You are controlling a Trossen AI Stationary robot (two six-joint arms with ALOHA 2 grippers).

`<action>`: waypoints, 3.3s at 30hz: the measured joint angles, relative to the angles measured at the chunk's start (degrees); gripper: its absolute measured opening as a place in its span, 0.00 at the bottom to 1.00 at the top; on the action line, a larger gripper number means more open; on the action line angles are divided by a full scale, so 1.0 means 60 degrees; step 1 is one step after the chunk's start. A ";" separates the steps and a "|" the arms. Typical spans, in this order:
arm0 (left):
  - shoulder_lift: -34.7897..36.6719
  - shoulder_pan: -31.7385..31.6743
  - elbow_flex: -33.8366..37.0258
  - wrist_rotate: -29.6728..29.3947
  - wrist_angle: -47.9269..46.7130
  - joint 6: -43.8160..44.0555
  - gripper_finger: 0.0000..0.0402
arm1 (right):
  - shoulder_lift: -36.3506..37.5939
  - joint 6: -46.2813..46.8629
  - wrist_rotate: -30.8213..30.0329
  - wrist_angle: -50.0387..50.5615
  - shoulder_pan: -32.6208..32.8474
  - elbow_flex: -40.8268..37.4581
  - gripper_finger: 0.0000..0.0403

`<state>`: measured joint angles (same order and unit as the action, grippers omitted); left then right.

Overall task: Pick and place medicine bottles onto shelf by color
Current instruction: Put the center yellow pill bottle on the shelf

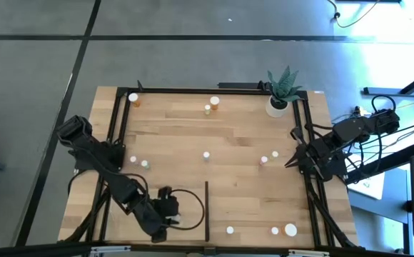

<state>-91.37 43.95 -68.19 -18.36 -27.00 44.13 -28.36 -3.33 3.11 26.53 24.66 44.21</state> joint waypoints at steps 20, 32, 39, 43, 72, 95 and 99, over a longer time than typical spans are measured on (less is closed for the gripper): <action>-0.2172 0.0013 -0.2885 -0.0284 -0.2604 -0.1459 0.24 | 0.0000 0.0003 -0.0004 -0.0008 -0.0001 0.0000 0.05; -0.2532 -0.0017 -0.2883 -0.0276 -0.2234 -0.1423 0.24 | 0.0000 0.0005 -0.0004 -0.0008 0.0000 0.0000 0.05; -0.2739 -0.0066 -0.2883 0.0125 -0.2046 -0.1451 0.24 | 0.0000 0.0020 -0.0006 -0.0008 -0.0003 0.0000 0.05; -0.2865 -0.0152 -0.2878 0.0155 -0.1898 -0.1447 0.24 | 0.0002 0.0004 -0.0004 -0.0008 -0.0003 0.0000 0.05; -0.3027 -0.0362 -0.2876 0.0105 -0.1401 -0.1304 0.24 | 0.0000 0.0012 -0.0007 -0.0004 -0.0003 0.0000 0.05; -0.3382 -0.0300 -0.2896 -0.0066 -0.1607 -0.0903 0.25 | 0.0001 0.0017 -0.0007 -0.0008 -0.0003 0.0000 0.05; -0.3395 -0.0304 -0.2901 -0.0096 -0.1553 -0.0869 0.25 | 0.0004 0.0004 -0.0007 -0.0008 0.0000 0.0000 0.05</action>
<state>-111.74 42.13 -85.60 -18.94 -36.32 38.92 -28.34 -3.31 3.07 26.48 24.67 44.21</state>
